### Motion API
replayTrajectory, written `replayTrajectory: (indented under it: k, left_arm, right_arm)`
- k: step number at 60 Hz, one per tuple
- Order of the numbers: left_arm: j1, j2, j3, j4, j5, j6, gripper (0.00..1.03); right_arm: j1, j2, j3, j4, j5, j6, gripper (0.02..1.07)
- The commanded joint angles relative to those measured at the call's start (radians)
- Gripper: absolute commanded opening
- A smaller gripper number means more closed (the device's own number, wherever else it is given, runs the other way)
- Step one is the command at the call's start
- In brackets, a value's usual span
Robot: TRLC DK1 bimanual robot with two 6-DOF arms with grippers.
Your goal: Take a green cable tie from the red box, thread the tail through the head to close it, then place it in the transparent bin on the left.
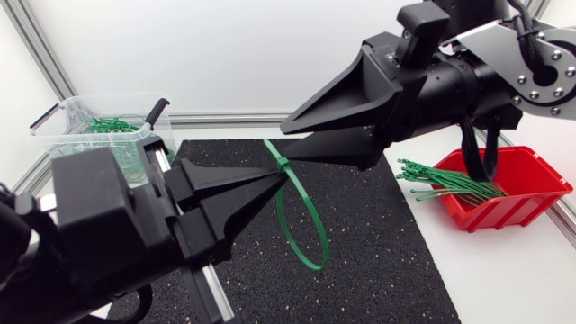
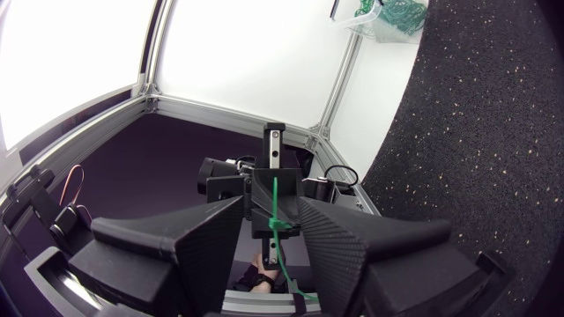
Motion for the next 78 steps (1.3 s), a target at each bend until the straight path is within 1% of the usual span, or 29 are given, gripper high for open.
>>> replayTrajectory:
  k: [1,11,25,32,42,50,62,66,69,78]
  left_arm:
    - [-0.003,0.021,-0.03,0.034,-0.011,0.065,0.04]
    - [-0.009,0.032,-0.046,0.057,-0.024,0.114,0.04]
    - [-0.007,0.037,-0.041,0.069,-0.031,0.137,0.04]
    - [-0.007,0.038,-0.041,0.066,-0.031,0.137,0.04]
    - [-0.01,0.047,-0.047,0.069,-0.033,0.146,0.04]
    - [-0.021,0.055,-0.05,0.071,-0.042,0.163,0.04]
    - [-0.101,0.06,-0.05,0.071,-0.102,0.186,0.04]
    - [-0.151,0.067,-0.055,0.071,-0.14,0.213,0.04]
    - [-0.176,0.075,-0.055,0.077,-0.16,0.229,0.04]
    - [-0.205,0.087,-0.047,0.091,-0.194,0.255,0.04]
  right_arm:
    - [0.017,0.018,0.026,0.005,-0.008,-0.051,0.43]
    - [0.026,0.053,0.029,-0.017,-0.013,-0.095,0.42]
    - [0.023,0.084,0.04,-0.098,-0.015,-0.195,0.42]
    - [0.021,0.077,0.043,-0.12,-0.013,-0.221,0.26]
    - [0.018,0.075,0.046,-0.146,-0.011,-0.252,0.08]
    - [0.017,0.078,0.058,-0.187,-0.008,-0.284,0.08]
    - [0.001,0.095,0.103,-0.218,0.005,-0.284,0.08]
    - [-0.011,0.13,0.132,-0.218,0.01,-0.282,0.08]
    - [-0.017,0.161,0.15,-0.221,0.01,-0.281,0.08]
    - [-0.025,0.224,0.167,-0.223,0.015,-0.284,0.08]
